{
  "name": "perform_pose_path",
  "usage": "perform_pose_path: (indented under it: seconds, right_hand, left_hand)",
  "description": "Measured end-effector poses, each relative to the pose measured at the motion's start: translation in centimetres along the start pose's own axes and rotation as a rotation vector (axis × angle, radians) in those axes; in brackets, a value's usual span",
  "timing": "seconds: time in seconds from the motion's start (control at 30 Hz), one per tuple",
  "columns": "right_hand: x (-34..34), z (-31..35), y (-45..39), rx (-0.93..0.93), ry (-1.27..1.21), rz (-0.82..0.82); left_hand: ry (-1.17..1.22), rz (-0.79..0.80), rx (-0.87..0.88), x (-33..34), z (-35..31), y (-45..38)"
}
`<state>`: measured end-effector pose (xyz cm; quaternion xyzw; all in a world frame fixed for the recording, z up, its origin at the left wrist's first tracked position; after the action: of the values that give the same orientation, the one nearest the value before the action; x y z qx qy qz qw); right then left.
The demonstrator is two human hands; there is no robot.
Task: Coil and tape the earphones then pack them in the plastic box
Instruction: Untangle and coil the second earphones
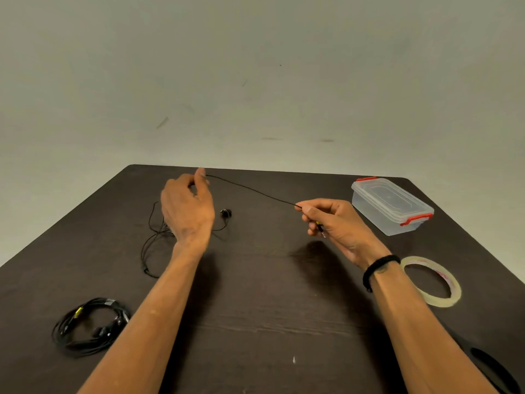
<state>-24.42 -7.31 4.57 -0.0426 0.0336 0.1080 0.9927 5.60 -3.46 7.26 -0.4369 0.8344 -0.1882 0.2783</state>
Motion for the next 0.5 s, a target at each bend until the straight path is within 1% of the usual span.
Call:
perform_pose_path:
  seconds: [0.07,0.1,0.13,0.17,0.2,0.27,0.3,0.33,0.43,0.5]
  right_hand:
    - [0.2,-0.2,-0.2,0.014,-0.026,0.019]
    - [0.5,-0.3,-0.2,0.019,-0.036,0.036]
    - [0.9,-0.3,-0.2,0.019,-0.039,0.056]
    - [1.5,-0.2,-0.1,0.006,-0.032,0.075]
    - [2.0,-0.1,0.0,-0.02,-0.012,0.085]
    - [2.7,0.3,0.2,-0.089,0.03,0.075]
    - [2.8,0.5,0.3,-0.114,0.046,0.064]
    - [2.9,0.6,0.3,-0.129,0.062,0.049]
    - [2.1,0.6,0.4,-0.129,0.121,-0.034]
    - [1.5,0.6,0.4,-0.129,0.145,-0.075]
  left_hand:
    - [-0.168,-0.03,-0.04,-0.2,0.2,0.0]
    - [-0.251,-0.039,0.026,-0.1,-0.2,0.3]
    - [-0.276,-0.016,0.164,0.4,-1.3,0.9]
    - [-0.219,0.065,0.324,1.2,-2.6,1.7]
    - [-0.114,0.198,0.451,2.4,-3.9,2.9]
    - [0.023,0.5,0.568,4.8,-5.8,6.0]
    - [0.032,0.593,0.592,5.6,-6.4,7.4]
    - [0.02,0.631,0.605,6.2,-6.5,8.2]
    - [-0.004,0.567,0.557,6.4,-5.7,7.9]
    - [-0.001,0.568,0.497,6.2,-5.0,7.0]
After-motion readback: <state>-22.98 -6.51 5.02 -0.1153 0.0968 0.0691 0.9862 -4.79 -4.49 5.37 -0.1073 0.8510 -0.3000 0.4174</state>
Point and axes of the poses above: each hand's wrist, its own y-axis away from the middle knuckle, its own x-axis out of the palm, z = x × y, the point moved 5 cm from there along -y, towards the middle knuckle, and after that the axes turned 1 degree about y, right-handed, at the moved point
